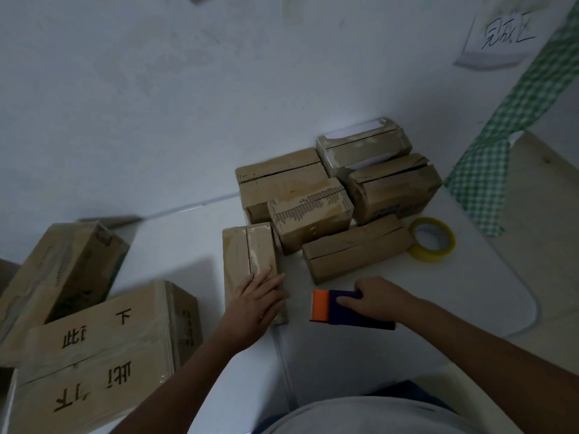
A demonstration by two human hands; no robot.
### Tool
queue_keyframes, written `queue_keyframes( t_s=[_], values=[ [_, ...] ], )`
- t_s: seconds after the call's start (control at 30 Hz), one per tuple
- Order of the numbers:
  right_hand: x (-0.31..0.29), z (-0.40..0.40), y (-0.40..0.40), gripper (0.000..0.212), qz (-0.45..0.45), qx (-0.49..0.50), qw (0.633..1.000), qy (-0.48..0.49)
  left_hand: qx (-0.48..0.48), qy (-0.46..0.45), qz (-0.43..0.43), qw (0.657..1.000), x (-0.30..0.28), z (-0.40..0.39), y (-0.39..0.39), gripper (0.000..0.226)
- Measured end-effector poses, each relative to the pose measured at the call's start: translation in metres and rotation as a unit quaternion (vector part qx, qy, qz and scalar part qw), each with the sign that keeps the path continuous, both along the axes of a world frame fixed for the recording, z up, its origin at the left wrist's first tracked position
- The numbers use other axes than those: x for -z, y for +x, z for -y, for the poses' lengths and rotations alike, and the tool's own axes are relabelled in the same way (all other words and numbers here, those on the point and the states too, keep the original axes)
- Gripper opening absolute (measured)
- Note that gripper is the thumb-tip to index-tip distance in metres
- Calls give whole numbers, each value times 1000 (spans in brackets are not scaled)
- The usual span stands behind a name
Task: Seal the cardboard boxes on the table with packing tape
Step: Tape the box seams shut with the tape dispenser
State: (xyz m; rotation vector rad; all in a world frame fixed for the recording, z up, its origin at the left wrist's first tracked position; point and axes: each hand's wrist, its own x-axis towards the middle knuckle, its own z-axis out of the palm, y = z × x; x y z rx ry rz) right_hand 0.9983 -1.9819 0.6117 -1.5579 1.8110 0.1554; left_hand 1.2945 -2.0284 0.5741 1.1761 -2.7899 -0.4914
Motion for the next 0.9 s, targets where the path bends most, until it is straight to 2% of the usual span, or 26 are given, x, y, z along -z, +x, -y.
queue_keyframes(
  t_s=[0.13, 0.27, 0.37, 0.5, 0.57, 0.6, 0.7, 0.8, 0.9],
  values=[
    [-1, 1, 14, 49, -83, -37, 995, -27, -54, -10, -39, 998, -2, -9, -7, 36],
    [5, 4, 34, 56, -135, -65, 987, -59, -75, -22, -30, 996, -2, -15, -12, 43],
    [14, 8, 39, 55, -132, -53, 989, -48, -71, -19, -29, 997, -3, -13, -10, 42],
    [23, 1, 2, 47, -177, -33, 984, -14, -68, -9, -38, 997, 1, -13, -4, 40],
    [30, -10, -14, 49, -187, 1, 982, -36, -67, -15, -32, 997, 2, -13, -5, 40],
    [34, -15, -17, 47, -178, 19, 983, -49, -69, -21, -27, 997, 3, -13, -6, 41],
    [46, -26, -7, 32, -73, 75, 992, -73, -71, -25, -28, 997, 2, -14, -7, 43],
    [54, -33, 10, 29, -50, 73, 986, -144, -72, -14, -42, 996, 2, -13, -5, 41],
    [52, -28, 30, 24, 50, 120, 978, -166, -74, -13, -39, 996, 2, -13, -7, 41]
  ],
)
